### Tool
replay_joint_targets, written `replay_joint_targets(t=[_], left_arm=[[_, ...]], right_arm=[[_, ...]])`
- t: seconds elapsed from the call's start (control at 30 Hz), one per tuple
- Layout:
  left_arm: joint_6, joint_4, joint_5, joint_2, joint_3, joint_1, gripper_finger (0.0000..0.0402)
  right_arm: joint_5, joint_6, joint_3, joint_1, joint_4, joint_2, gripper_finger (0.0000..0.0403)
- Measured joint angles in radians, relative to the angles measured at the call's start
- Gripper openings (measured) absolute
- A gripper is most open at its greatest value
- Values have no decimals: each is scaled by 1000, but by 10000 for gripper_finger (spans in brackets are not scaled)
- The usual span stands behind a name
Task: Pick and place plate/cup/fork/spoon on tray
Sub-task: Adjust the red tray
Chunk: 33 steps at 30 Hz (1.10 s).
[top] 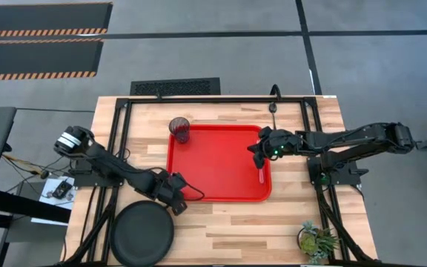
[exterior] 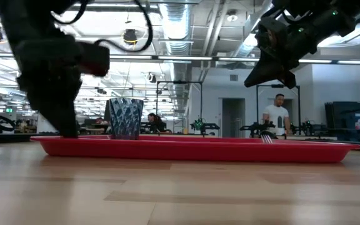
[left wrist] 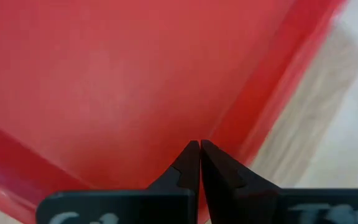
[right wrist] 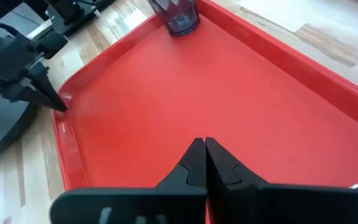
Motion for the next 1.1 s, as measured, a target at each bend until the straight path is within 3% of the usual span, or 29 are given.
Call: replay_joint_targets(t=[0.2,0.87,1.0,1.1], left_arm=[[-81,12,27,33,0,-2,0],[-92,64,79,10,0,-44,0],[-75,39,73,-15,0,-44,0],[-72,10,56,-37,0,-44,0]], right_arm=[[-18,-11,0,3,-1,0,6],[-45,-9,0,7,-15,0,6],[-150,42,0,41,-133,0,5],[-197,64,0,143,-250,5,4]])
